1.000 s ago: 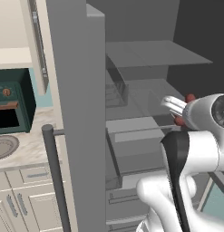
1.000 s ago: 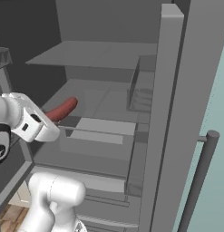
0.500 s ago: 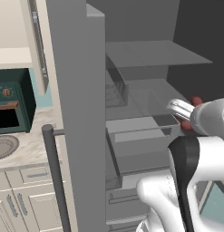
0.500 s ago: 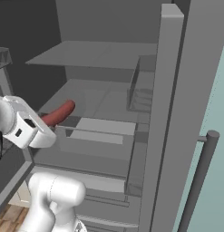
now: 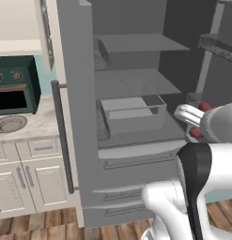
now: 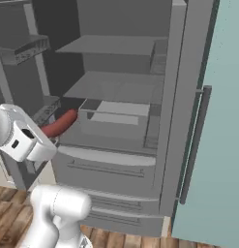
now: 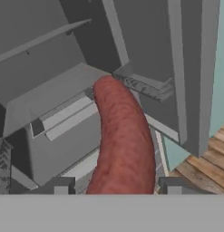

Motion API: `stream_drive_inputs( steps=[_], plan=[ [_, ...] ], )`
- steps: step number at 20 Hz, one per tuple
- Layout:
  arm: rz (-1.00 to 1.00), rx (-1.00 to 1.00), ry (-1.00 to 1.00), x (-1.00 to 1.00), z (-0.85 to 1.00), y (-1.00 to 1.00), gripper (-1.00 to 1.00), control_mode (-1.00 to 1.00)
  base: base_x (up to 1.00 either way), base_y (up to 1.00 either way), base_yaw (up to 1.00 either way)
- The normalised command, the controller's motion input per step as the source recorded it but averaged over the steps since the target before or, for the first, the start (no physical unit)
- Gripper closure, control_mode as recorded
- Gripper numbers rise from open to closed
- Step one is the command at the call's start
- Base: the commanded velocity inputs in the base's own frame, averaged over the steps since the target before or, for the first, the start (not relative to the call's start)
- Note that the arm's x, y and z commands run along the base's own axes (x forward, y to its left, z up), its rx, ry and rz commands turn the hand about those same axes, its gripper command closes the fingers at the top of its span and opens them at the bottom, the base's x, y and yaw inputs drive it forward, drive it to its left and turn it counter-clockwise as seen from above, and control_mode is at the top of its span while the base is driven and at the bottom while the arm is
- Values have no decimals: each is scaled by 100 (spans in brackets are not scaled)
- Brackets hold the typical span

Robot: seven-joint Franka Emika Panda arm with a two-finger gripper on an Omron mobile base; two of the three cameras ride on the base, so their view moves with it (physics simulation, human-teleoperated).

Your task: Move the hot dog bun to the plate on the dining table and place the condiment next to that plate. Then navigate to the fridge and take the sausage and place it on the plate as well.

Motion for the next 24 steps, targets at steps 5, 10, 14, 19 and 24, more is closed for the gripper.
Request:
stream_drive_inputs(
  steps=[5,10,14,19,24],
  plan=[
    [0,0,0,0,0,0,100,100,-96,37,-24],
    [0,0,0,0,0,0,100,100,-80,52,-51],
    [0,0,0,0,0,0,100,100,-79,40,-61],
    [0,0,0,0,0,0,100,100,-72,26,-73],
    [0,0,0,0,0,0,100,100,-73,18,-79]
  ],
)
